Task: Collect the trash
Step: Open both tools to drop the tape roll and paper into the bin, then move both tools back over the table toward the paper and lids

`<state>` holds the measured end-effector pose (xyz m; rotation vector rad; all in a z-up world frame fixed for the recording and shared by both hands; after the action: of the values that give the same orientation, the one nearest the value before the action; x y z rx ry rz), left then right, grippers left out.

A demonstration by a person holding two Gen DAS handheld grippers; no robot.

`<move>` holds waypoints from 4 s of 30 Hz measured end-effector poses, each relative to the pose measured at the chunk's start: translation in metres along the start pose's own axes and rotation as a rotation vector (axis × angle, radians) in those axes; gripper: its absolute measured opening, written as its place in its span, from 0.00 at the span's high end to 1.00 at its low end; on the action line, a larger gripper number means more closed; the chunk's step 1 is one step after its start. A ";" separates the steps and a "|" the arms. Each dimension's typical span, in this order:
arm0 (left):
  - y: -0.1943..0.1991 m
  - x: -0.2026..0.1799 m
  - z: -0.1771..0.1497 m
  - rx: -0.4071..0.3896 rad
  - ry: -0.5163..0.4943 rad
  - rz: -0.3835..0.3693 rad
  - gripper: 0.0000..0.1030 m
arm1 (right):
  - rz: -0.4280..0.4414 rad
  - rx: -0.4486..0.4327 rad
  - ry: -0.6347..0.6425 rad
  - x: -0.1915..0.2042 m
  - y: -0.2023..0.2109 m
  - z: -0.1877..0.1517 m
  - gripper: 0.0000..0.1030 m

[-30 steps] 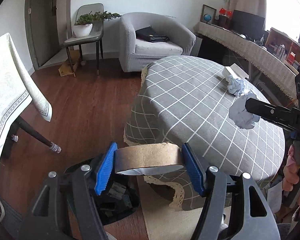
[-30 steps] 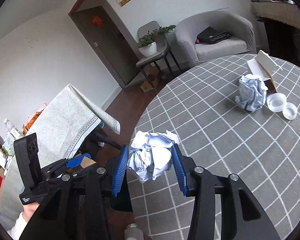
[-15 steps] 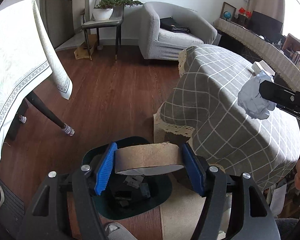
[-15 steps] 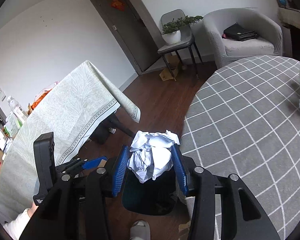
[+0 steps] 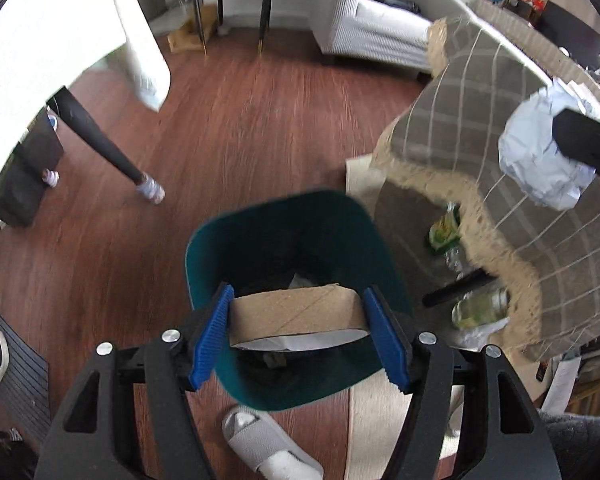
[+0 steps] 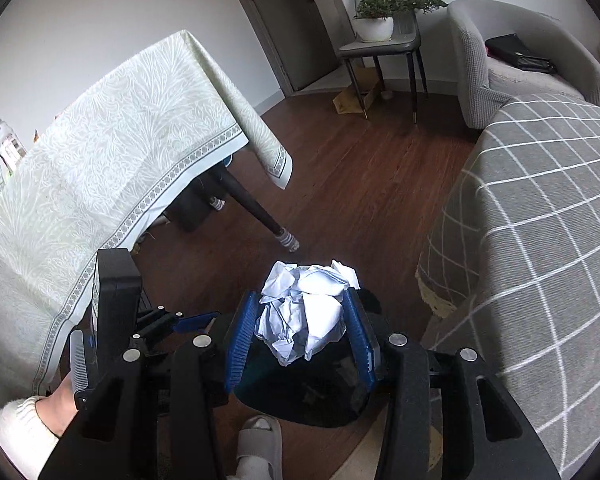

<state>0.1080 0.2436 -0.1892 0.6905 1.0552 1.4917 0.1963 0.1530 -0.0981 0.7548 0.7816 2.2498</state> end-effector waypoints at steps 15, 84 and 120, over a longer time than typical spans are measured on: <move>-0.030 0.034 -0.018 0.060 0.033 0.052 0.19 | -0.025 0.120 0.016 0.013 -0.063 -0.010 0.56; 0.189 -0.070 0.093 -0.522 0.020 -0.126 0.42 | -0.109 -0.013 0.238 0.002 0.045 0.016 0.42; 0.103 -0.279 0.155 -0.464 -0.140 -0.244 0.11 | -0.382 -0.089 0.141 -0.199 0.165 0.009 0.32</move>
<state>0.2538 0.0122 0.0061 0.3188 0.6270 1.3840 0.2681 -0.0880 -0.0387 0.3703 0.8093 1.9887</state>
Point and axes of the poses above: each gripper's, at about its wrist camera, not at the fingertips, and y roughly against the way its jaws point, x to its left, z to its top, the point moved 4 cm from there along -y, roughly the way its jaws point, and after that the axes turned 3 degrees about y, right-handed, at the moved point
